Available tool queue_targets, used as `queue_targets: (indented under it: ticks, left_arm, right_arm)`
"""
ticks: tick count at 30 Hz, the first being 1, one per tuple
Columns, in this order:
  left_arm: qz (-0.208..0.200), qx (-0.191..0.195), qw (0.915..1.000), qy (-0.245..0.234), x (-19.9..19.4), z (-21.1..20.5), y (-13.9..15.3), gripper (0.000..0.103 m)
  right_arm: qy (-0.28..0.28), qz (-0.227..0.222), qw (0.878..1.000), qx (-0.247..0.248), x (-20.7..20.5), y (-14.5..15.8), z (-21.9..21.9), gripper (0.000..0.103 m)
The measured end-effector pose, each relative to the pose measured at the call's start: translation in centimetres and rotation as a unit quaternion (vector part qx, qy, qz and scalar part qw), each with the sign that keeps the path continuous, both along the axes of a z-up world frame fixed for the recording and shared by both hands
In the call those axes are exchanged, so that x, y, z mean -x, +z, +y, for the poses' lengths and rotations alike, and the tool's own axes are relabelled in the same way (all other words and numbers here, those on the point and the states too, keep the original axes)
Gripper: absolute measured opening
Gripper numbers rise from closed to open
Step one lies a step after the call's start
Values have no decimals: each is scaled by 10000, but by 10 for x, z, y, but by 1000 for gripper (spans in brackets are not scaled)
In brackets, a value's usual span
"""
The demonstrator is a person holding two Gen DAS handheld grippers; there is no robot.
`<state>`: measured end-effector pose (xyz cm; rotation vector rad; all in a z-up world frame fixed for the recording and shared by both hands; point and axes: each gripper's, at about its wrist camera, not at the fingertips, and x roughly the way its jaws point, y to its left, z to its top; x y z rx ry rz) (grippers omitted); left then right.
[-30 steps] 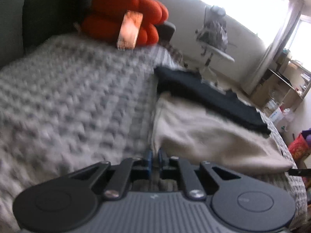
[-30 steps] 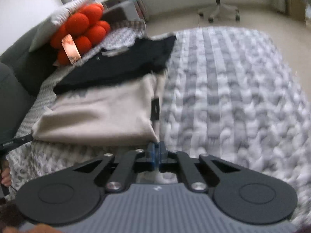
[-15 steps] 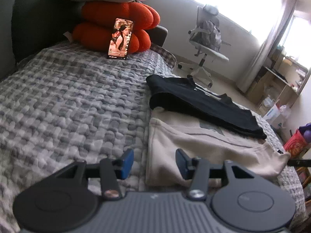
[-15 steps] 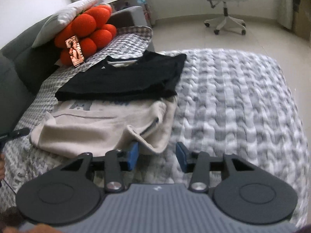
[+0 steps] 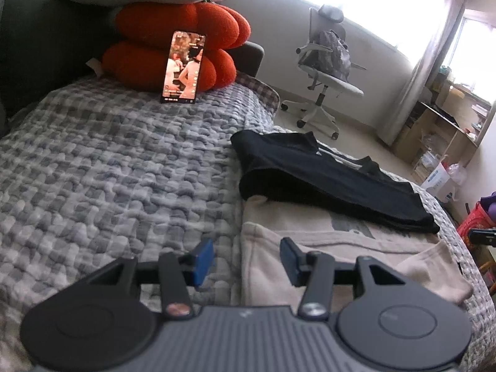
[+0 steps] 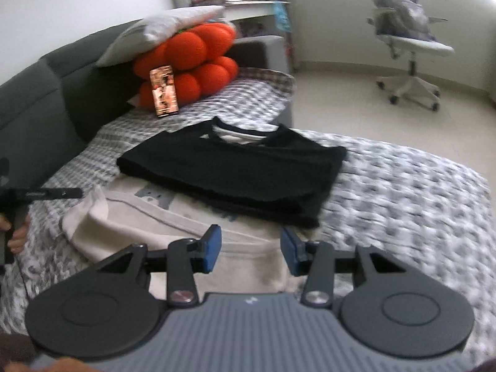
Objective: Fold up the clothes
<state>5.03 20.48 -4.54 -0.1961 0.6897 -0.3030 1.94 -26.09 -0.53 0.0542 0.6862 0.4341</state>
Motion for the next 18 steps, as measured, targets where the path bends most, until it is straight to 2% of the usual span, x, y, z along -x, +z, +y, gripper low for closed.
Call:
queue_targets:
  ticks: [6,8,11,13,15,18]
  left_arm:
    - [-121,-56,9999,-96,-11,-8,-12,46]
    - [-152,-54,9998,-123,-13,-10,-16,44]
    - [-190,-43,9997,-153,-14,-12,-21,31]
    - [-279,13,9995,-145,-12,-12,-22,22]
    - [-386,51,9992,-121,-10,-13,-23,14]
    - [-568,69,9983,-69,-6,-13,-22,10]
  right_arm:
    - [222,-42,9997,-41,-16,-36,13,46]
    - [261,5,9997,-15,-20,-49,16,40]
    - [310,-279,9991,127,-17,-55,20,30]
    - [315,-427,9982,268,-14,-56,23,15]
    - [331,-583,9970,386,-9,-56,26,10]
    - [305,-819,9946,555,0,-57,29,6]
